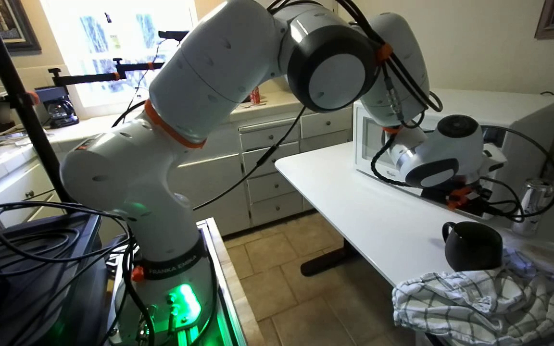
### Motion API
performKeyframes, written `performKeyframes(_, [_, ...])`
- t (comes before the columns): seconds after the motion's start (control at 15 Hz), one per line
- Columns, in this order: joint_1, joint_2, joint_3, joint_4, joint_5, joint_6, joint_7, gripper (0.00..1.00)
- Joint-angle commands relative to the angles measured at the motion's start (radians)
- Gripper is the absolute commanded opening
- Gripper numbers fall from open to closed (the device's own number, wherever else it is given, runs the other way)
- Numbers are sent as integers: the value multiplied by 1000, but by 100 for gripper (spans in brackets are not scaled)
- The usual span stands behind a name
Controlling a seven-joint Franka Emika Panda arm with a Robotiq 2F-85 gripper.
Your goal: Push the bottom right rectangular button to open the microwave
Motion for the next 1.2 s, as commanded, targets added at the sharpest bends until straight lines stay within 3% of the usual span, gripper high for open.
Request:
performKeyframes(0.0, [-1,31,-10,39,-39,-52,70,0])
performKeyframes(0.33, [12,42,-41,63,-17,-141,120,0])
performKeyframes(0.6, [7,97,-26,131,-29,-69,89,0])
performKeyframes(0.8, [9,129,-9,183,-36,-91,88,0])
performKeyframes(1.13, [-9,106,32,148,-52,-93,60,0])
